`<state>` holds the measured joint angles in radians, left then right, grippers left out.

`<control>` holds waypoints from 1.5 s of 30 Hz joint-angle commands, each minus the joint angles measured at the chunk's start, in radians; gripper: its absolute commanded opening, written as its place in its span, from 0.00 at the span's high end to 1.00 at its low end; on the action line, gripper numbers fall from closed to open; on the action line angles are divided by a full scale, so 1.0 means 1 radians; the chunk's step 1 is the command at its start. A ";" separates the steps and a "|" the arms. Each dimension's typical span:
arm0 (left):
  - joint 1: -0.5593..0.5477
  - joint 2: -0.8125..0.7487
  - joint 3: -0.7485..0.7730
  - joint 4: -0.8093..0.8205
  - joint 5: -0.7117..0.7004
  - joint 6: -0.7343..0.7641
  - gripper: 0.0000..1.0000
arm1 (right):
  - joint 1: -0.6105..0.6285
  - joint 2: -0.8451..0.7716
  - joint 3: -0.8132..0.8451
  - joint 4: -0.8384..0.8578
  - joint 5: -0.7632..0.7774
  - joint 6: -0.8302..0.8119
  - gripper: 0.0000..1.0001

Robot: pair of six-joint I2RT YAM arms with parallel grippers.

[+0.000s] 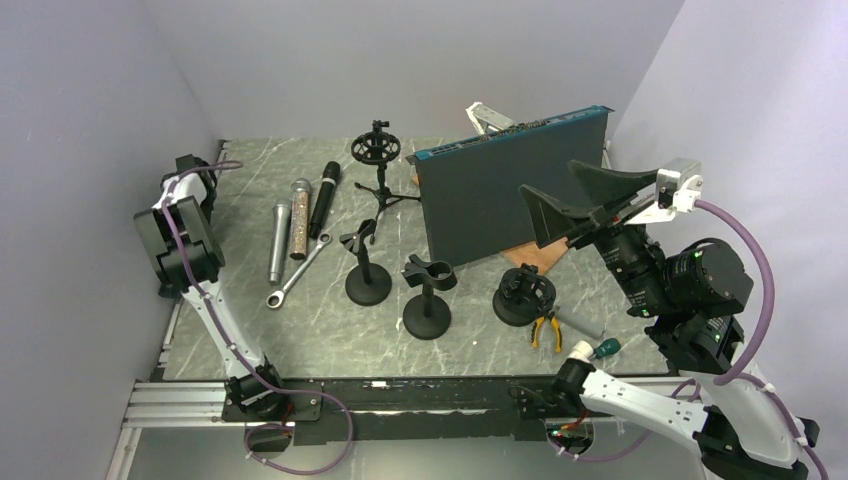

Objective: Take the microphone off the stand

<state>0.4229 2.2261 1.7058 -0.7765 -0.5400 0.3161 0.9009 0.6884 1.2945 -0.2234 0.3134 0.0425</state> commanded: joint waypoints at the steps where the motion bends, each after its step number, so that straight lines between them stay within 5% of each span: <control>1: -0.029 -0.145 0.048 -0.014 -0.054 -0.027 1.00 | 0.013 0.005 -0.006 0.050 0.021 -0.023 0.00; 10: -0.140 -0.109 0.255 -0.358 0.309 -0.234 1.00 | 0.018 0.007 -0.010 0.053 0.008 -0.009 0.00; 15: -0.196 -0.186 0.089 -0.231 0.567 -0.311 1.00 | 0.018 0.001 -0.013 0.054 0.011 -0.009 0.00; 25: -0.196 -0.138 0.033 -0.200 0.616 -0.404 1.00 | 0.019 0.007 -0.010 0.048 0.008 -0.003 0.00; 39: -0.196 -0.162 -0.080 -0.114 0.660 -0.388 0.43 | 0.018 0.068 0.014 0.044 0.005 0.011 0.00; 45: -0.197 -0.184 -0.107 -0.089 0.676 -0.392 0.36 | 0.018 0.110 0.027 0.045 -0.003 0.026 0.00</control>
<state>0.2287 2.1006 1.6043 -0.8944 0.0921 -0.0681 0.9134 0.7742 1.2835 -0.2089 0.3138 0.0525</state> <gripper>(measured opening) 0.637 0.997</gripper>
